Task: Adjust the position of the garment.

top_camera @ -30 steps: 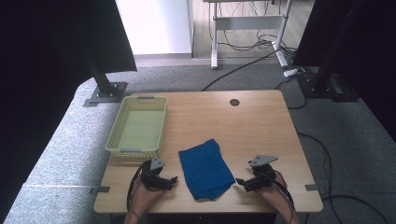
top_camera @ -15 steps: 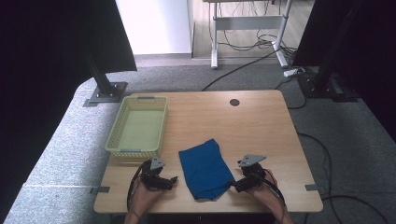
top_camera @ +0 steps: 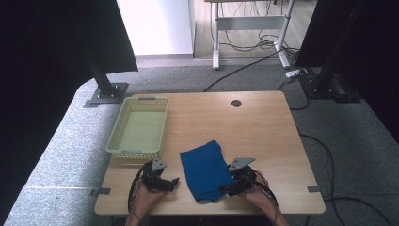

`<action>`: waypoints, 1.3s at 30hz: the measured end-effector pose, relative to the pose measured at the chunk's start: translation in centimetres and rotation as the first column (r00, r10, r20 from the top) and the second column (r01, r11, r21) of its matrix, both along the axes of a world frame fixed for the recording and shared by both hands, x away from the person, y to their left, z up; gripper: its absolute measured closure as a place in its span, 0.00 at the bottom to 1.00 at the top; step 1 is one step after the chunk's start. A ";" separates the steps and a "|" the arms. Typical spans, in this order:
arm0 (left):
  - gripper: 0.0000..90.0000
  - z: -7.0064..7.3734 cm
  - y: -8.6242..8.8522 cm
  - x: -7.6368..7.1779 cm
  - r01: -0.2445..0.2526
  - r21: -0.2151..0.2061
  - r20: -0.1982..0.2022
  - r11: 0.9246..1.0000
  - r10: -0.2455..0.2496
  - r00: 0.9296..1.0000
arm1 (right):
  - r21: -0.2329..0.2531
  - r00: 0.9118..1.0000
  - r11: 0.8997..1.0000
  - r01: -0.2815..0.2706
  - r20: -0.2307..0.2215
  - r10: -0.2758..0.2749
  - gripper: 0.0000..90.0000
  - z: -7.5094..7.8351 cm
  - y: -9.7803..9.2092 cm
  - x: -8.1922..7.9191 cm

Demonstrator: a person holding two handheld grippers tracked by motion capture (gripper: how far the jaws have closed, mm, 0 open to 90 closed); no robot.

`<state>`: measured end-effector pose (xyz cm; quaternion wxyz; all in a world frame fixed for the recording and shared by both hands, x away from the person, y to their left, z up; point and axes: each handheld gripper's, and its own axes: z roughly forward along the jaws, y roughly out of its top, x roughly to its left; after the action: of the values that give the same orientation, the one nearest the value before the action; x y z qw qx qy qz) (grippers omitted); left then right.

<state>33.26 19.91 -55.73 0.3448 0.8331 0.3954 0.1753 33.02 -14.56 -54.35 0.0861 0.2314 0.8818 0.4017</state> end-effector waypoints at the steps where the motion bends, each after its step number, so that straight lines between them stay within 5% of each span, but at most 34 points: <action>1: 0.00 0.0 0.0 0.0 0.000 0.000 0.000 1.000 0.000 1.000 | -0.003 1.000 1.000 -0.008 -0.002 0.008 0.12 -0.1 0.2 0.0; 8: 0.00 0.0 0.0 0.0 -0.001 -0.001 0.000 1.000 0.001 1.000 | -0.060 0.998 0.997 -0.058 -0.016 0.057 0.11 -1.0 1.7 0.0; 18: 0.00 0.0 0.0 0.0 -0.001 -0.001 0.000 1.000 0.001 1.000 | -0.047 1.000 0.998 -0.030 -0.006 0.030 0.11 -1.3 1.4 -0.2; 30: 0.00 0.0 0.0 0.0 0.000 0.000 0.000 1.000 0.000 1.000 | -0.045 0.999 0.998 0.043 0.004 -0.043 0.12 -1.4 0.8 0.2; 39: 0.00 0.0 0.0 0.0 0.000 0.000 0.000 1.000 0.000 1.000 | -0.046 0.991 0.990 0.136 0.004 -0.136 0.12 -1.4 -0.1 0.7</action>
<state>33.27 19.91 -55.73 0.3447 0.8332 0.3952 0.1754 33.72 -14.65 -55.75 0.1190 0.2887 0.8731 0.3743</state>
